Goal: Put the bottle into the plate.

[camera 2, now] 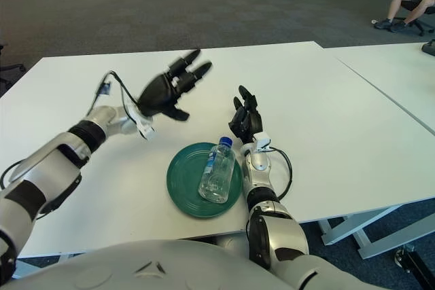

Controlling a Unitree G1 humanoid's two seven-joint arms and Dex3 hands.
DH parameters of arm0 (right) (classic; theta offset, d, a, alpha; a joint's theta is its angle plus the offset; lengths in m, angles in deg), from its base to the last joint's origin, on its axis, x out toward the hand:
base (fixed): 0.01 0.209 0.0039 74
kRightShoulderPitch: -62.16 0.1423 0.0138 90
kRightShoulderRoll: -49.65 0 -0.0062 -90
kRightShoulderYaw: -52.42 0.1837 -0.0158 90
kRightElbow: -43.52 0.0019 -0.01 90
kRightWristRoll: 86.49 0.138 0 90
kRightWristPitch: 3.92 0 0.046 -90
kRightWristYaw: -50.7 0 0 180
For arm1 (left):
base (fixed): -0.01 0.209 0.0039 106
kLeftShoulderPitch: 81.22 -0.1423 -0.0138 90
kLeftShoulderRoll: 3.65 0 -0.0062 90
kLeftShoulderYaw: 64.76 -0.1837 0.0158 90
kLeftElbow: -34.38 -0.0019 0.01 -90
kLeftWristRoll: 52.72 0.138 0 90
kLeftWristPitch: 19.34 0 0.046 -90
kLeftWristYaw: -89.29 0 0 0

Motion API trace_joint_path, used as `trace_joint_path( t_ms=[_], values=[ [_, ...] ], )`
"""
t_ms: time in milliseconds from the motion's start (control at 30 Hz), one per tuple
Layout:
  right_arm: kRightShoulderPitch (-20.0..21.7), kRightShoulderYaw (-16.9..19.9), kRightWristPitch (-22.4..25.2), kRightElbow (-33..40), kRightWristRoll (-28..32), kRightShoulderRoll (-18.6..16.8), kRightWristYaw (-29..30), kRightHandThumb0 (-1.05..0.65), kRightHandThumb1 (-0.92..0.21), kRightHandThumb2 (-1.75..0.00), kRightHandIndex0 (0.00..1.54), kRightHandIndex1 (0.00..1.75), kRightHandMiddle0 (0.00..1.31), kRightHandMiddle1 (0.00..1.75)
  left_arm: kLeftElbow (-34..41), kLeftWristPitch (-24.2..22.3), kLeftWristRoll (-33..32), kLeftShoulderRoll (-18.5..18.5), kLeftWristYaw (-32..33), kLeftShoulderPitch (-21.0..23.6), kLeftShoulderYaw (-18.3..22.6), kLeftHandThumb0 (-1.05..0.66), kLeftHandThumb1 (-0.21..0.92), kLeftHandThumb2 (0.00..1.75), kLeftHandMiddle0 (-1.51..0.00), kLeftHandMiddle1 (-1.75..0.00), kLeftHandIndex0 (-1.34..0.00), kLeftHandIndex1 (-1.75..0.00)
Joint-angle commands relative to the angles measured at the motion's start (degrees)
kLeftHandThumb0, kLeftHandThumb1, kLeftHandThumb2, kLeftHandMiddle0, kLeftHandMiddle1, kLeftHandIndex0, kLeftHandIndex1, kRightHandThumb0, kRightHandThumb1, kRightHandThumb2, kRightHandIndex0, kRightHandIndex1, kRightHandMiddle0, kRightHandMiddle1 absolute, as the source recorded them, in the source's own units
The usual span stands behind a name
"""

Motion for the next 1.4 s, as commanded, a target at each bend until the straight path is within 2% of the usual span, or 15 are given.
trace_joint_path(
  t_ms=[0,267,433,533,633,767,1033,1133,1333,1367],
  values=[
    [-4.0,-0.1,2.2,-1.7,-0.2,0.7,1.7,-0.68,-0.92,-0.82,0.31,0.03,0.0,0.67,-0.8,0.6,-1.2,0.6,-1.2,-0.6,2.0,-0.95,0.92,0.97,0.0,0.0,-0.02,-0.05],
    [-4.5,-0.8,3.6,0.3,0.5,0.1,2.4,-0.66,-0.92,-0.75,0.34,0.04,0.0,0.72,-2.2,1.8,-5.5,1.8,-4.5,-1.5,6.7,-0.9,0.92,0.93,0.0,0.0,0.0,-0.04],
    [-5.1,-1.3,4.2,1.6,0.6,0.0,2.6,-0.65,-0.92,-0.74,0.36,0.04,0.0,0.73,-2.9,2.2,-11.9,0.0,-10.1,-3.2,10.9,-0.89,0.92,0.94,0.0,0.0,0.0,0.0],
    [-5.5,-1.5,4.5,2.3,0.7,-0.2,2.8,-0.64,-0.92,-0.74,0.37,0.05,0.0,0.73,-4.5,4.0,-19.8,-1.3,-16.5,-6.2,14.4,-0.89,0.92,0.97,0.0,0.0,0.0,0.0],
    [-5.8,-1.5,4.6,2.8,0.9,-0.3,2.7,-0.63,-0.92,-0.74,0.38,0.05,0.0,0.73,-4.4,2.6,-27.6,-3.2,-23.5,-8.9,18.1,-0.9,0.92,1.01,0.0,0.0,0.0,0.0],
    [-5.9,-1.5,4.8,3.0,1.1,-0.3,2.5,-0.62,-0.92,-0.74,0.38,0.05,0.0,0.74,-4.0,-1.3,-33.3,-5.6,-29.3,-10.8,21.8,-0.93,0.92,1.05,0.0,0.0,-0.02,-0.01],
    [-5.6,-1.5,4.8,2.5,1.0,-0.2,2.7,-0.61,-0.92,-0.72,0.4,0.05,0.0,0.76,-4.6,-4.3,-36.0,-10.2,-32.8,-16.2,25.3,-0.96,0.92,1.12,-0.05,-0.02,-0.06,-0.05],
    [-5.1,-1.6,4.2,1.4,0.7,0.2,2.6,-0.62,-0.92,-0.72,0.41,0.05,0.0,0.79,-4.4,-4.6,-36.2,-12.1,-32.7,-19.6,26.0,-0.94,0.92,1.11,-0.13,-0.01,-0.02,-0.29],
    [-4.7,-1.6,4.7,1.0,0.7,0.4,2.9,-0.64,-0.92,-0.73,0.4,0.04,0.0,0.82,-1.9,-5.2,-36.6,-14.2,-33.7,-25.0,27.4,-0.88,0.92,1.06,-0.27,-0.05,0.0,-0.62],
    [-4.6,-1.6,5.0,1.0,0.7,0.3,3.2,-0.64,-0.92,-0.74,0.4,0.04,0.0,0.82,-1.4,-5.7,-36.9,-14.5,-33.9,-25.6,27.7,-0.85,0.92,1.04,-0.32,-0.06,0.0,-0.72]
  ],
)
